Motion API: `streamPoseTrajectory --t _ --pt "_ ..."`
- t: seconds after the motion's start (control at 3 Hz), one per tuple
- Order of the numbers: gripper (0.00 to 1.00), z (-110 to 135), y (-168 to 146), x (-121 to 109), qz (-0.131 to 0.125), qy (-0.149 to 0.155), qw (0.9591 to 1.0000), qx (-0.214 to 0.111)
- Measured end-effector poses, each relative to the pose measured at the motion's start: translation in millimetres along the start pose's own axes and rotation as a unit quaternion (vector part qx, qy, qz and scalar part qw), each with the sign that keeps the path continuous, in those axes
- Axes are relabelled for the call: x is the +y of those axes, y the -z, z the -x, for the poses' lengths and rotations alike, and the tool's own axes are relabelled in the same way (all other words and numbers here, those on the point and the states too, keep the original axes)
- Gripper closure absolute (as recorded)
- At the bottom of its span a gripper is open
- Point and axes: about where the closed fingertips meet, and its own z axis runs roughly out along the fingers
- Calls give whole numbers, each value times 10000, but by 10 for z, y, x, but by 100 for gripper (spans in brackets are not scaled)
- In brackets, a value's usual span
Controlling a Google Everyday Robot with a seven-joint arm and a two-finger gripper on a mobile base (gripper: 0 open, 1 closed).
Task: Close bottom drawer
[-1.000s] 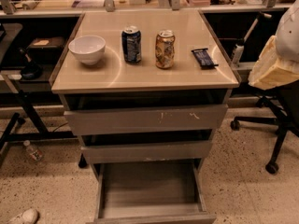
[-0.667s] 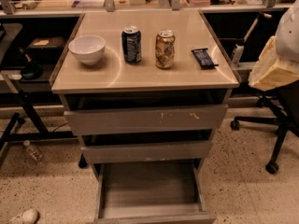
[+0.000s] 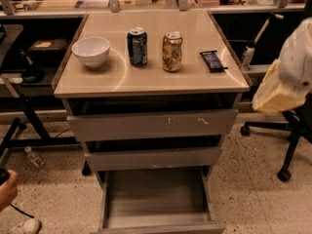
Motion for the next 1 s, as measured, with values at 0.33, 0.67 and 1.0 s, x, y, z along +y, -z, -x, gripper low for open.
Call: streamPoseTrajectory --t 0.33,0.67,1.0 --pt "100 -24 -577 396 283 -186 9994 -111" --pt "100 -78 -1337 751 667 -247 9974 -123" --pt "100 -209 -2066 1125 1168 -439 9922 35"
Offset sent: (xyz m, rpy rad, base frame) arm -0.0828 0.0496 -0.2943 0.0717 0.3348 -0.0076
